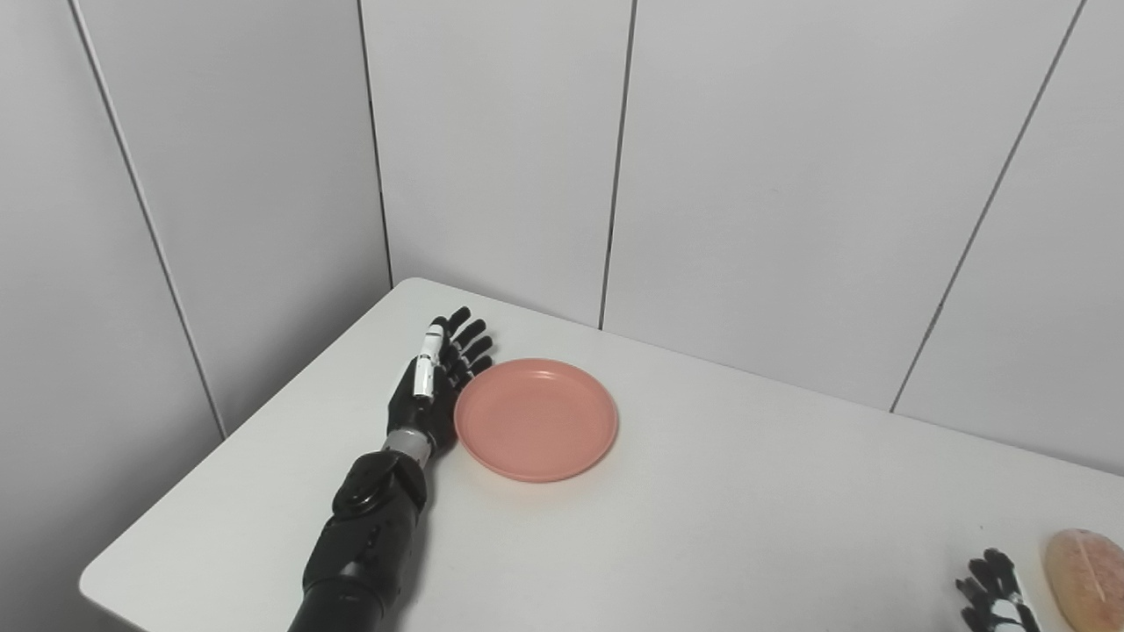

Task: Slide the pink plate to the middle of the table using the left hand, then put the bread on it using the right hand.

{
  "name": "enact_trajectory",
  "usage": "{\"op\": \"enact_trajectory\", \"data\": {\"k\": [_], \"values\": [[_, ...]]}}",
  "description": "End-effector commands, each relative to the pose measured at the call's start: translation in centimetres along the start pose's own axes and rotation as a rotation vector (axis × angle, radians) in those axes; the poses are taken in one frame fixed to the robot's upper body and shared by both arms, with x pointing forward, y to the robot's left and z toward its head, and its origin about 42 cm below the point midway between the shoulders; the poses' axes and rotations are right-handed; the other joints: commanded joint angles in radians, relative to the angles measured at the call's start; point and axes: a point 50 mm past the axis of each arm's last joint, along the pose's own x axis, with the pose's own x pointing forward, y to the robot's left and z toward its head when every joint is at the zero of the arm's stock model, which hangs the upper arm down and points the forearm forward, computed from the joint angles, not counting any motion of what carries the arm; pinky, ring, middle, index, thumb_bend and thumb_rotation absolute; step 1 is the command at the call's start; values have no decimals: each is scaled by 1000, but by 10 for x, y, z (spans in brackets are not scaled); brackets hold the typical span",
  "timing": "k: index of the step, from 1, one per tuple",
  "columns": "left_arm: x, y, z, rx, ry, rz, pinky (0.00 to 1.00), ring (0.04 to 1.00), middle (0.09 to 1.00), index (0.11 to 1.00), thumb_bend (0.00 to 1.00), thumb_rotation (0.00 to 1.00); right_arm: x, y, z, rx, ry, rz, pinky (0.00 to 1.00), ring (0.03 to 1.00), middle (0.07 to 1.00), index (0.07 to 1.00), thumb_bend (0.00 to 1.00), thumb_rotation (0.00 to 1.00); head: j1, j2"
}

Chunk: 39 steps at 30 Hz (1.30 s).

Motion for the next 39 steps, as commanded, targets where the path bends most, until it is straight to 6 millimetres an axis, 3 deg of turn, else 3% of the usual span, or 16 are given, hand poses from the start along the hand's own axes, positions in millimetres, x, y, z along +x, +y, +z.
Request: {"op": "enact_trajectory", "data": {"k": [1,14,39], "values": [[-15,3,-33,-10,148,23,918,902,910,898,336,1000,4,0,13,2,-61,-1,976,953,958,964,119,1000,0,1],[-25,-25,-45,-7,173,-55,918,904,910,891,338,1000,5,5,9,-19,-61,7,932,937,945,947,172,1000,-54,20],[-51,-106,-70,-41,233,-244,898,887,889,880,345,1000,7,21,9,-29,-49,-6,886,919,931,933,239,1000,-198,57]]}}
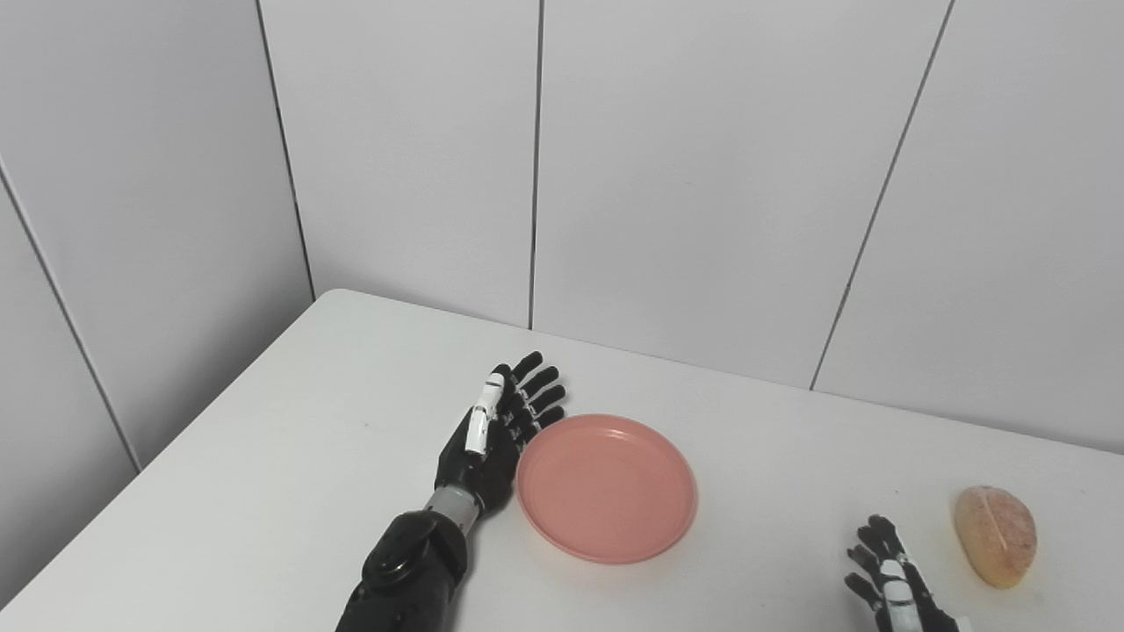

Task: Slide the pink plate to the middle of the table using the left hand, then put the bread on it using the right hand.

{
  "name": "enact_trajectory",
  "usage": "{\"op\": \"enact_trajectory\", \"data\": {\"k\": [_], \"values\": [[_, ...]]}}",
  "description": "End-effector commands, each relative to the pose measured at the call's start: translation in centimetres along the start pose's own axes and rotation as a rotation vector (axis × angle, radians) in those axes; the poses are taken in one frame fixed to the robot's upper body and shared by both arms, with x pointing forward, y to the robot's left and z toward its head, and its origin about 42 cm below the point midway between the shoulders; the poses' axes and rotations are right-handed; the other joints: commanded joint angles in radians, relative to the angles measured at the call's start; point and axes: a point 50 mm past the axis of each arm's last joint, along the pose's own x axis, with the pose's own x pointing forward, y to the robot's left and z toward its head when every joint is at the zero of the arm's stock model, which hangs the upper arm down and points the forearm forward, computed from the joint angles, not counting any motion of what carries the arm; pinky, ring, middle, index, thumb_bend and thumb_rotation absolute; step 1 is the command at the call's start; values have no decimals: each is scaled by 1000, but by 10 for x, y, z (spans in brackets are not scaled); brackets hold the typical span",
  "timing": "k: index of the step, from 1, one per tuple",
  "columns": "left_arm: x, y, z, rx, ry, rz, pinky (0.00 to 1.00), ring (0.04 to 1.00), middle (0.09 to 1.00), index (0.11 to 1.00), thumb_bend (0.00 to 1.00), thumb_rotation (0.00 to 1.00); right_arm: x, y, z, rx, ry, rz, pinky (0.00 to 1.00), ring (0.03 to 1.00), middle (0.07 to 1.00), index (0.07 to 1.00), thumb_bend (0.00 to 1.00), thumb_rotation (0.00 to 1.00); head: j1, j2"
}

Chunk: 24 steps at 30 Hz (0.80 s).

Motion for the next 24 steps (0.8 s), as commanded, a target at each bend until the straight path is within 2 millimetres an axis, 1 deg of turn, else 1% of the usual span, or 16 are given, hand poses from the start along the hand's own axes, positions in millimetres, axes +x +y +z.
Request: {"op": "enact_trajectory", "data": {"k": [1,6,16,24], "values": [[-9,-4,-24,-7,118,14,898,888,890,879,344,1000,6,2,13,-8,-62,-1,887,919,931,933,243,1000,-13,6],[-11,-20,-28,6,137,-21,881,874,881,868,340,1000,7,7,15,-14,-58,-2,891,918,931,930,250,1000,-40,17],[-20,-45,-35,5,160,-86,892,884,891,879,339,1000,8,14,17,-21,-54,-15,881,904,920,917,248,1000,-86,31],[-26,-57,-37,0,162,-107,896,889,897,884,345,1000,9,20,18,-28,-52,-20,875,901,918,914,266,1000,-114,37]]}}
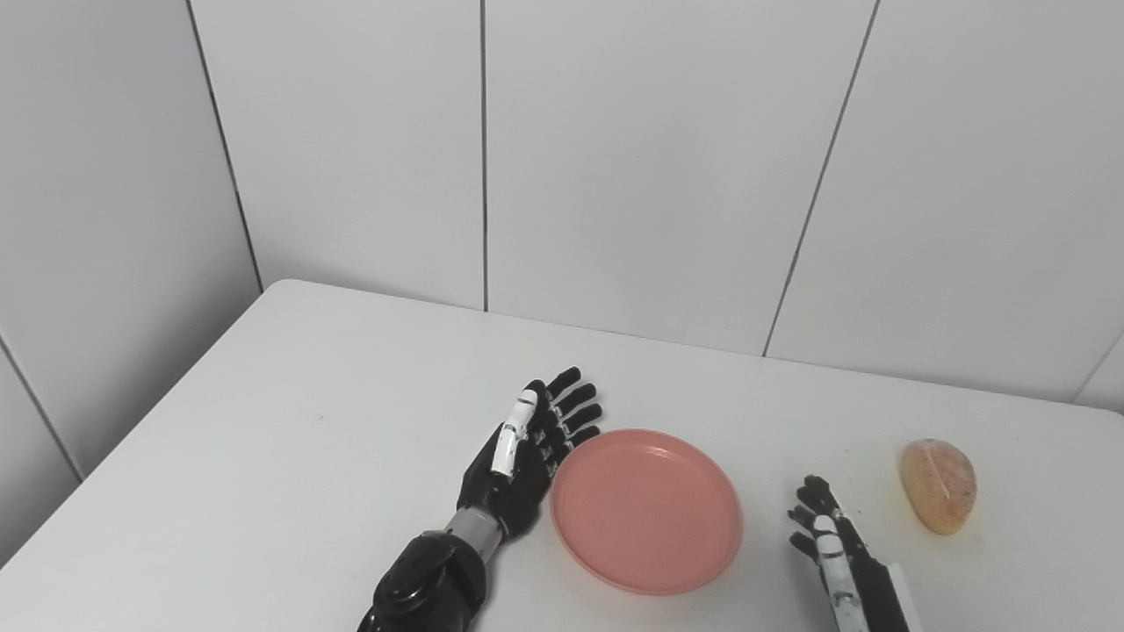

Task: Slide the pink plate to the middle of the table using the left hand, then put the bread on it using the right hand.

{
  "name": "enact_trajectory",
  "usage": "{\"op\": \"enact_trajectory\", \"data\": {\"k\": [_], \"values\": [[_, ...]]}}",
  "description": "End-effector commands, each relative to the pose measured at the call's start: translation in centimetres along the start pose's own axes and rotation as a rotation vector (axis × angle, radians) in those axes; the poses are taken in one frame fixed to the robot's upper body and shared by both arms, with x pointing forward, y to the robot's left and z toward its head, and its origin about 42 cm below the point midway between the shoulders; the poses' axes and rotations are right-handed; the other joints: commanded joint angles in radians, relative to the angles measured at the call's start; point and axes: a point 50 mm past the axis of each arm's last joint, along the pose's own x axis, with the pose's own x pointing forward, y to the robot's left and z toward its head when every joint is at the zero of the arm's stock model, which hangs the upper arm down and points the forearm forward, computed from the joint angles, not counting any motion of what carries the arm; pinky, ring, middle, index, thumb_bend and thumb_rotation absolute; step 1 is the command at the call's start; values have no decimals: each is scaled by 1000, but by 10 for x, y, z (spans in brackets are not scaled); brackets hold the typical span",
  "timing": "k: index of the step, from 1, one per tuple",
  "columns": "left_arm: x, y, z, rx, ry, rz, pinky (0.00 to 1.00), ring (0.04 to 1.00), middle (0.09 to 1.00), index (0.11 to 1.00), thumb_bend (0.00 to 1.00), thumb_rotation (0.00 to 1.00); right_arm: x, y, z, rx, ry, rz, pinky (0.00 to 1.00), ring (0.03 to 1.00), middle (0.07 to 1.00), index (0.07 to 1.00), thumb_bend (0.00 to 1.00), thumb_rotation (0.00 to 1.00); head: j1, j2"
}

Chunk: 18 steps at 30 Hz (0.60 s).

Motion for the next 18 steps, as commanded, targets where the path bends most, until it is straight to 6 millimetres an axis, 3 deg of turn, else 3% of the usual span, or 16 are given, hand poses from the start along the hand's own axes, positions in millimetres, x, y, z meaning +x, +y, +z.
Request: {"op": "enact_trajectory", "data": {"k": [1,18], "values": [[-5,-1,-13,2,75,14,898,891,898,885,346,1000,8,2,18,3,-61,-7,871,899,916,915,258,1000,-5,2],[-8,7,-13,5,62,57,906,903,907,891,345,1000,6,6,22,-10,-55,-9,864,894,910,910,284,1000,-54,12]]}}
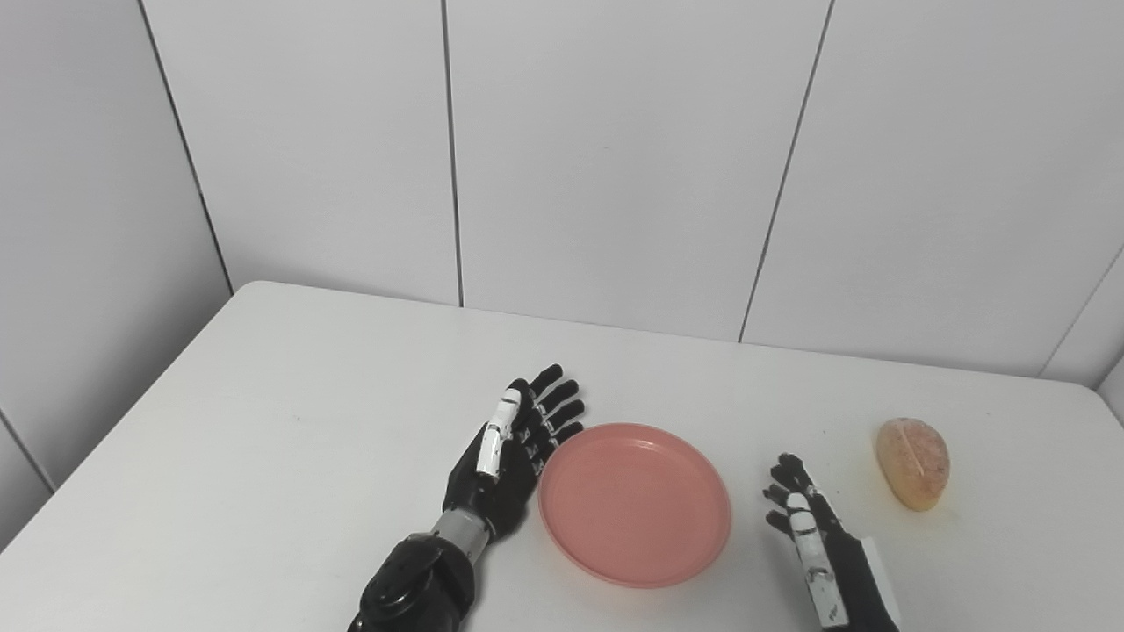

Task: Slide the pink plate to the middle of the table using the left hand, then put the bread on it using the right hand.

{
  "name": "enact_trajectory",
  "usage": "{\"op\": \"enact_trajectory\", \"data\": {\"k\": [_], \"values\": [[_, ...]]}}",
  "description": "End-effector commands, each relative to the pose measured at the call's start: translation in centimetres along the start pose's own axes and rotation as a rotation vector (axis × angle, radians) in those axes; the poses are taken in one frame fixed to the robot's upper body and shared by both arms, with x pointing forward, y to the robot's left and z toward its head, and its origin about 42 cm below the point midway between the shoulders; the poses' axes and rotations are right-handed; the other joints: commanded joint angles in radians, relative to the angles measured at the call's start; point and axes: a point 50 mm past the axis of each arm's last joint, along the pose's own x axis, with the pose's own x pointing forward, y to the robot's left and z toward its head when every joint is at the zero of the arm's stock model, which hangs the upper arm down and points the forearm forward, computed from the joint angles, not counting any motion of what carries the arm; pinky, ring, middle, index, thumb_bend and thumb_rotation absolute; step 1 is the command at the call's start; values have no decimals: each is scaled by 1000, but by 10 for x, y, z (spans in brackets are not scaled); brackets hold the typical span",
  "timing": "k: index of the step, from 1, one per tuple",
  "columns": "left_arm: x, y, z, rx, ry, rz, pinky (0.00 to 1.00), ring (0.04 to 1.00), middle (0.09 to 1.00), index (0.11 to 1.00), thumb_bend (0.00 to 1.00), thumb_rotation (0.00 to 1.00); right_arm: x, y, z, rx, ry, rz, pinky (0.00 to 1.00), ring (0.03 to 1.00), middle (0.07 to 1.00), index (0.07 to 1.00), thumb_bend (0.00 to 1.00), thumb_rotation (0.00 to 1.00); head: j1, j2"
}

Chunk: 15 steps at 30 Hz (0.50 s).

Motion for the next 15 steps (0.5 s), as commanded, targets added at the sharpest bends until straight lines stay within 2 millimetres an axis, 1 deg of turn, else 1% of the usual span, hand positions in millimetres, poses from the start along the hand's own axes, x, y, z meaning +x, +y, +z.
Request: {"op": "enact_trajectory", "data": {"k": [1,5,8,9,12,13,15], "values": [[-5,9,-15,-1,56,55,903,900,905,891,345,1000,6,2,17,-1,-52,-9,861,894,909,909,290,1000,-3,1],[-7,13,-16,-2,48,70,910,902,908,896,341,1000,7,3,20,-6,-56,-12,855,892,909,905,299,1000,-24,-2],[-8,15,-16,1,35,77,916,902,908,897,338,1000,9,3,25,2,-66,-11,850,889,908,904,301,1000,-24,-2],[-8,16,-16,-1,32,80,915,898,905,896,340,1000,10,3,26,12,-69,-10,854,890,907,903,302,1000,-53,-9],[-11,18,-17,-3,24,93,916,897,904,892,346,1000,12,2,37,41,-88,1,871,898,912,907,288,1000,-70,-12],[-12,18,-17,-4,22,98,909,894,901,889,348,1000,13,2,40,42,-96,3,873,900,913,908,290,1000,-86,-16],[-14,20,-17,-6,16,106,908,893,900,887,348,1000,16,-1,47,30,-118,2,877,900,913,907,281,1000,-96,-19]]}}
